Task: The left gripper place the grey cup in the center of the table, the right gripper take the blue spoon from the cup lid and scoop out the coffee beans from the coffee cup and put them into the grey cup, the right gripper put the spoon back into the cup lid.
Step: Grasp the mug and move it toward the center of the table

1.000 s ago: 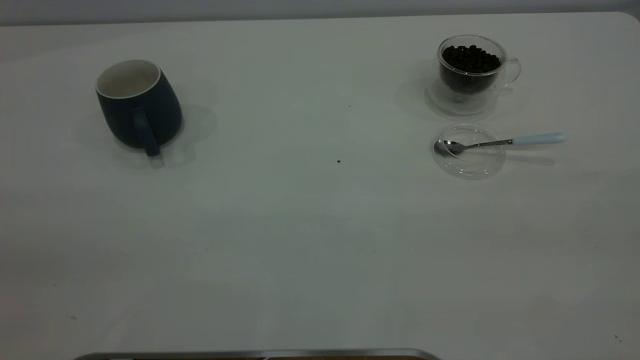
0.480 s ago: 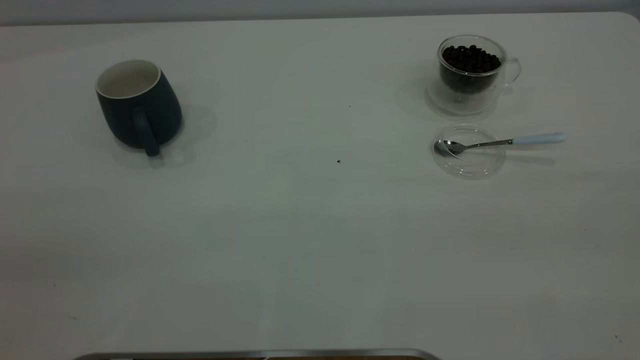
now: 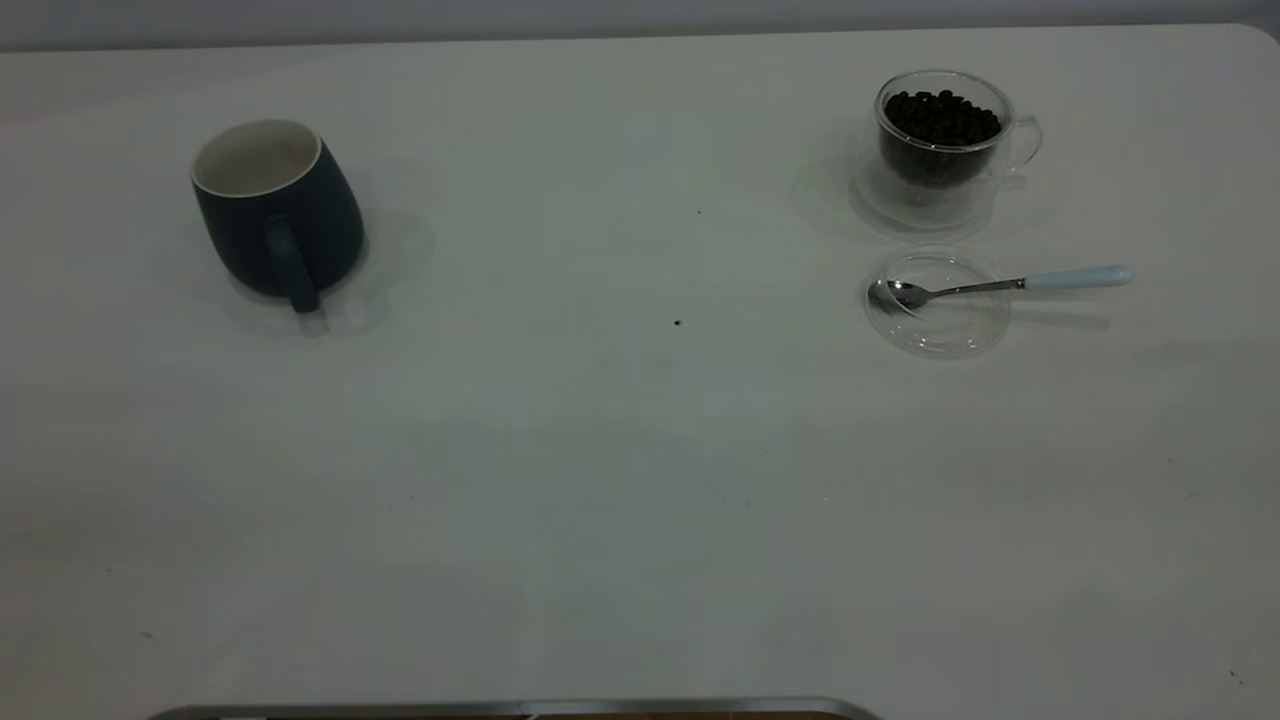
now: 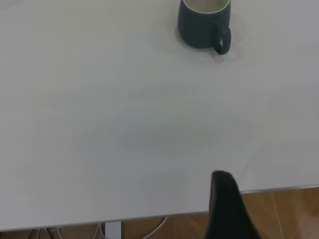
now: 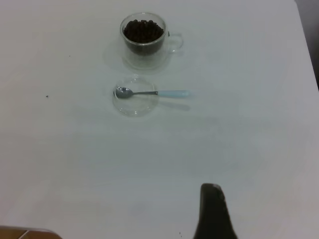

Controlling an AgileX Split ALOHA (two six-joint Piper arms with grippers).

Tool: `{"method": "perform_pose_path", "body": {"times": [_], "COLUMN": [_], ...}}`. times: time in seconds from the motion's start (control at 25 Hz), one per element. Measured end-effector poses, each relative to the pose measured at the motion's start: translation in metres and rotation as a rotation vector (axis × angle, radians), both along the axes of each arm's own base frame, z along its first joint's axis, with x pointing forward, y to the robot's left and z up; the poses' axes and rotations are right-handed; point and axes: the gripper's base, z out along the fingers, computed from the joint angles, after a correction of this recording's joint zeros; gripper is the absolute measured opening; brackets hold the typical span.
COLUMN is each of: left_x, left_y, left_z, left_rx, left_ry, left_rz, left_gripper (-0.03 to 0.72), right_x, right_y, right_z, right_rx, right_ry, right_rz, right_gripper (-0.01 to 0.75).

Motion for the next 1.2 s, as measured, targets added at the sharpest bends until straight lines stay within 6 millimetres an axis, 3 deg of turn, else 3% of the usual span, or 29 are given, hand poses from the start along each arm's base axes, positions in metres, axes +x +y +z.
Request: {"method": "perform_pose_path", "body": {"times": [0.72,0.92,1.2], "left_x": [0.002,0.042,0.132], "left_y": [0.003,0.01,0.019], "left_z": [0.005,0.024,0.039], "left_rx": [-0.009,-0.085,-0.101], "left_ry": [-0.018,-0.034,0.096], "left_rz": [0.046,0.189,0.307], "left_gripper": [0.513,0.513,0.513], "right_x": [0.0,0.0,0.0], "right_y": [0.0,0.0,0.0], "right_z": [0.0,0.0,0.0], "right_rx": [-0.001,0.0,0.0], "right_ry": [0.0,0.0,0.0], "right_rz": [0.0,0.0,0.0], "right_gripper": [0.561,0.561,0.561]}}
